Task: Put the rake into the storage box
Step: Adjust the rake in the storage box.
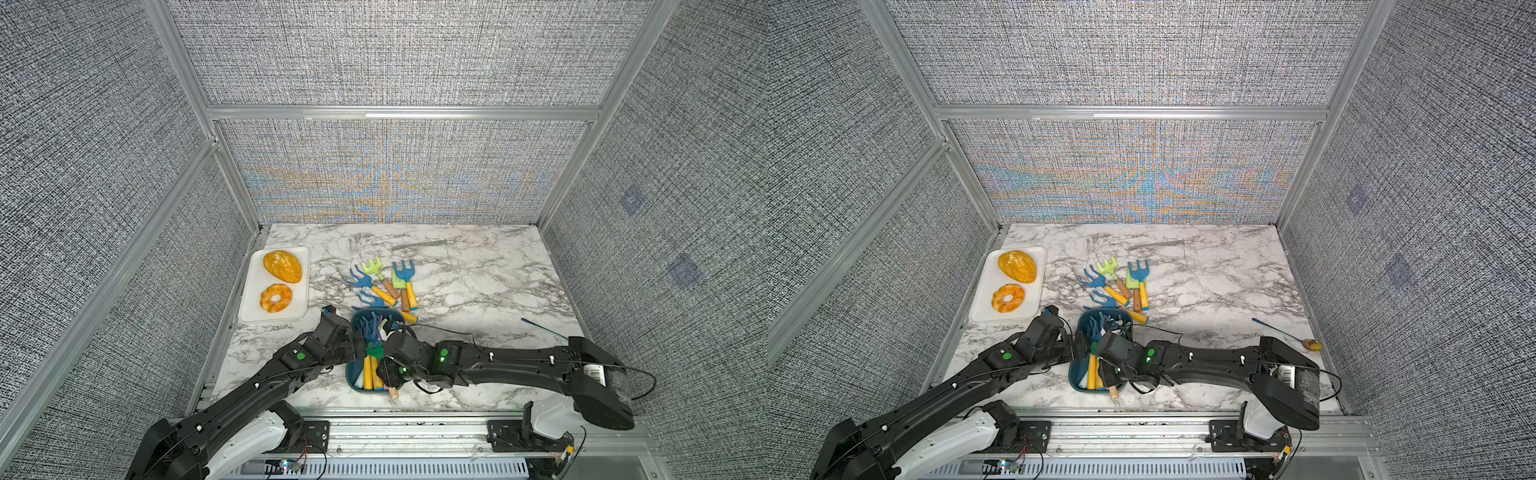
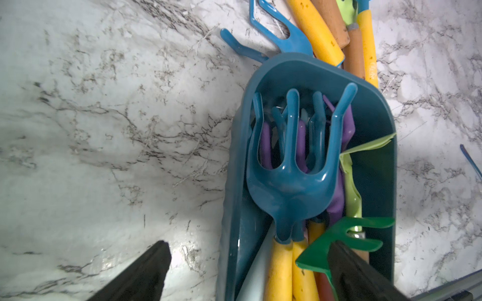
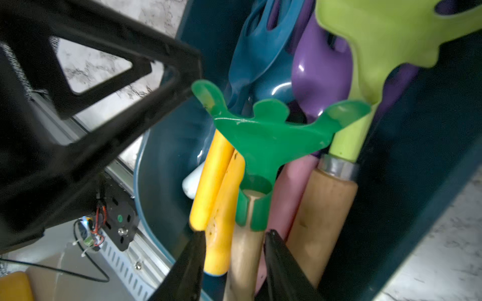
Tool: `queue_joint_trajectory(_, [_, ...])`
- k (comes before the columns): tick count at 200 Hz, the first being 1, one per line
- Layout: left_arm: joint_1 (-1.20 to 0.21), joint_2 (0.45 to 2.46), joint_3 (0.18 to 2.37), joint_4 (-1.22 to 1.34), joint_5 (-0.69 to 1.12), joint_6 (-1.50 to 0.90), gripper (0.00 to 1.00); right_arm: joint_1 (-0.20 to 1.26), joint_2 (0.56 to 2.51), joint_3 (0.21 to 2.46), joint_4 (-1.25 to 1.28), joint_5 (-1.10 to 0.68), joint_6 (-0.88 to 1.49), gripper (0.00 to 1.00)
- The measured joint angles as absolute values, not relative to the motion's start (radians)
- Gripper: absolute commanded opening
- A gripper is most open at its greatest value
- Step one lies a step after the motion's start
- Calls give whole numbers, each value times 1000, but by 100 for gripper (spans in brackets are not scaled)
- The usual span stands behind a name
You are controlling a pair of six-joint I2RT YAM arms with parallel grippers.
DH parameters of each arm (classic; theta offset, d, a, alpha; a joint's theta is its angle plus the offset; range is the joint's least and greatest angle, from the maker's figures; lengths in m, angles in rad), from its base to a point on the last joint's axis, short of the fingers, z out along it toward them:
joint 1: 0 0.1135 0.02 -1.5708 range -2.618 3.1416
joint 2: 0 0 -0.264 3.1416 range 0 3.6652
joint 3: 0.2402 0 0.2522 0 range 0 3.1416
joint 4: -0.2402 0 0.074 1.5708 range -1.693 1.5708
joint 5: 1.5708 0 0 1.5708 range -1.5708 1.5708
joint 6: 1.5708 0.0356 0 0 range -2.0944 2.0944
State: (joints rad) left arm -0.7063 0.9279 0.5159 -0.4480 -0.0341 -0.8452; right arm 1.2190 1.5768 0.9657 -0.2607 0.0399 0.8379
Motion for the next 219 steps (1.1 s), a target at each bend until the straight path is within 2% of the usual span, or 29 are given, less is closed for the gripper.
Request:
queue_joint_trajectory(41, [-706, 905, 510, -448, -48, -845, 99, 1221, 1626, 1010, -300, 49, 826, 15])
queue_joint_trajectory(65, [-706, 887, 506, -449, -56, -845, 99, 1222, 1642, 1042, -320, 70, 827, 8])
queue_joint_trajectory(136, [-706, 841, 499, -420, -82, -846, 99, 1223, 1589, 1047, -331, 147, 850, 5])
queue_joint_trajectory(181, [-707, 821, 490, -466, -96, -845, 99, 1211, 1635, 1052, -265, 228, 881, 1])
queue_joint_trajectory(219, [-706, 777, 480, -495, -105, -846, 99, 1218, 1670, 1061, -223, 228, 884, 1])
